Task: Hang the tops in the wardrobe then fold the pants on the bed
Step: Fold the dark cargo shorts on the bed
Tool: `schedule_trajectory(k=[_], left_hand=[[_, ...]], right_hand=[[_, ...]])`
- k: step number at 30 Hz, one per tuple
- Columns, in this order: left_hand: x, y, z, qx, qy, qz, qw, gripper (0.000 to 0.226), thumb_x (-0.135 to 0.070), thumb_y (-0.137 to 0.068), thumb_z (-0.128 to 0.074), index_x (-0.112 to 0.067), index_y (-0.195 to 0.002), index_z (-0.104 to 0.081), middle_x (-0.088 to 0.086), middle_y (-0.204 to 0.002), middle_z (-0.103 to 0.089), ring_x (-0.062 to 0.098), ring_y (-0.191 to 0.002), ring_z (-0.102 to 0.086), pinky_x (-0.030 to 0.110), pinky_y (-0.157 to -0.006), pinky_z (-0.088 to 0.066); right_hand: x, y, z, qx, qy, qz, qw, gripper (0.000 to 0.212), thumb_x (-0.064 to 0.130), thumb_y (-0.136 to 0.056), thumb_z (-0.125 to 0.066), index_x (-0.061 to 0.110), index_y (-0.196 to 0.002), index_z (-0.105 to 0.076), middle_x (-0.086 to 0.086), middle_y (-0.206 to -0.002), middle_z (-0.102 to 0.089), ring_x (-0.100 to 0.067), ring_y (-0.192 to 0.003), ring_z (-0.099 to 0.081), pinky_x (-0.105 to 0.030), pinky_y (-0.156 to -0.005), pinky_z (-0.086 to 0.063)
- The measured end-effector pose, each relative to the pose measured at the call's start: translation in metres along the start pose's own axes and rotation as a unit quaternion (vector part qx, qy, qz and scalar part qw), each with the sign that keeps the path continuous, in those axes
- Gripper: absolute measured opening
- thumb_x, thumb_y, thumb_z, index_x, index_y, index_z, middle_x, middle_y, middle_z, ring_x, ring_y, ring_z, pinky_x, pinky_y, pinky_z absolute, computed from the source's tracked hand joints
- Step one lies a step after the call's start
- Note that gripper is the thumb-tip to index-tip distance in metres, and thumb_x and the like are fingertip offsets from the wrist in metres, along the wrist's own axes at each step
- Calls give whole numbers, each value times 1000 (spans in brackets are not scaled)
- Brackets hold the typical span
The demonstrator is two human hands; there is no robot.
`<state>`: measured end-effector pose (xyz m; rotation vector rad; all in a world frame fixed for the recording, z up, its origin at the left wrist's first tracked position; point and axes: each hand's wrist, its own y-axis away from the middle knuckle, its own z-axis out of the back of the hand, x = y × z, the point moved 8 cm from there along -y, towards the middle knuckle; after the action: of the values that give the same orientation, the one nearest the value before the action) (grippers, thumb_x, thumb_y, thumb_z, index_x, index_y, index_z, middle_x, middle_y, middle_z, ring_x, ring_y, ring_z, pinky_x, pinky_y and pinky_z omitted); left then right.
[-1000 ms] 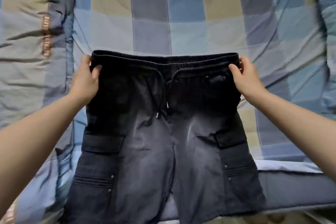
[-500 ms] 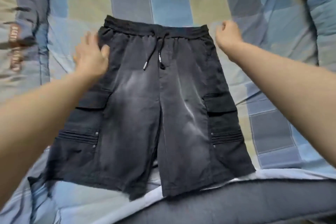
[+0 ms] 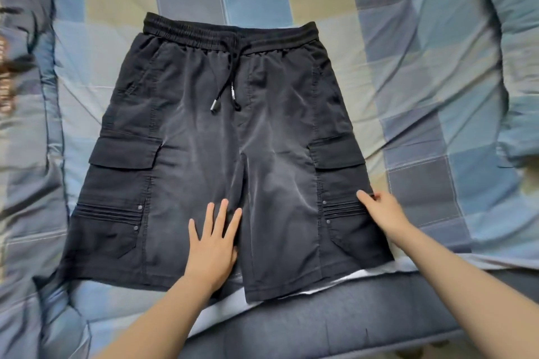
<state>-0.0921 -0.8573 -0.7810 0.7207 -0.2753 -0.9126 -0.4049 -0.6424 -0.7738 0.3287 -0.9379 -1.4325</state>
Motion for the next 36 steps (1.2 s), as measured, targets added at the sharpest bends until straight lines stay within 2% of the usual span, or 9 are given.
schedule_trajectory(k=[7, 14, 16, 18, 21, 24, 27, 32, 36], left_hand=[[-15, 14, 16, 60, -41, 24, 997, 60, -20, -96, -44, -15, -151, -21, 10, -161, -8, 33, -146, -14, 47, -110, -29], [-36, 1, 78, -47, 170, 88, 980, 17, -26, -95, -48, -13, -103, -53, 5, -111, -46, 27, -92, -53, 36, -74, -42], [-54, -5, 87, -6, 410, 105, 906, 19, -36, -95, -53, -18, -96, -59, 0, -103, -58, 20, -84, -59, 33, -74, -45], [-86, -8, 91, 107, 622, 107, 768, 29, -50, -92, -57, -22, -96, -63, -2, -101, -68, 15, -80, -68, 31, -75, -50], [-114, -13, 99, 168, 712, 96, 675, 35, -52, -85, -66, -19, -96, -69, -1, -92, -74, 16, -81, -72, 31, -74, -57], [-101, -23, 107, 74, 644, 86, 757, 21, -14, -84, -66, -16, -64, -61, 1, -64, -62, 20, -65, -57, 29, -64, -48], [-84, -21, 107, 20, 527, 76, 846, 24, -9, -86, -58, -18, -64, -55, -2, -65, -57, 23, -70, -54, 29, -62, -39], [-79, -5, 102, 21, 495, -11, 869, 31, -6, -87, -58, -22, -112, -64, -1, -105, -71, 20, -99, -62, 29, -84, -48], [-69, 5, 95, 28, 503, -55, 862, 40, -5, -88, -56, -28, -121, -61, -4, -111, -69, 18, -104, -61, 33, -91, -49]], right_hand=[[-46, 34, 34, -59, 2, 30, 998, 20, 22, -93, -61, 3, -85, -59, -8, -73, -59, -37, -83, -60, -33, -64, -36], [-4, 85, 19, -12, -101, 84, 991, 25, 8, -88, -65, 10, -110, -53, -20, -92, -60, -29, -83, -57, -24, -74, -42], [29, 116, 8, 19, -109, 159, 981, 28, 4, -88, -64, 18, -109, -51, -9, -79, -52, -20, -72, -50, -23, -71, -42], [61, 147, -6, 57, -88, 244, 964, 33, 2, -87, -64, 24, -109, -53, -1, -74, -48, -10, -67, -45, -24, -69, -41], [99, 175, -26, 116, -50, 339, 932, 35, -2, -87, -63, 21, -113, -59, 10, -79, -50, -1, -71, -47, -12, -70, -38], [116, 172, -39, 168, 4, 345, 924, 29, -4, -84, -61, 13, -106, -68, 6, -80, -54, -4, -71, -50, -13, -69, -38], [136, 135, -17, 58, 23, 305, 950, 20, 5, -84, -60, 21, -83, -72, 9, -75, -64, -1, -67, -55, -15, -63, -36], [195, 25, -16, 16, -44, 99, 994, 47, 38, -97, -47, -4, -111, -60, -15, -94, -64, -32, -87, -62, -47, -85, -52], [246, -34, -37, 54, -177, -1, 983, 46, 47, -94, -49, 9, -120, -55, -8, -103, -63, -23, -82, -62, -32, -60, -53]])
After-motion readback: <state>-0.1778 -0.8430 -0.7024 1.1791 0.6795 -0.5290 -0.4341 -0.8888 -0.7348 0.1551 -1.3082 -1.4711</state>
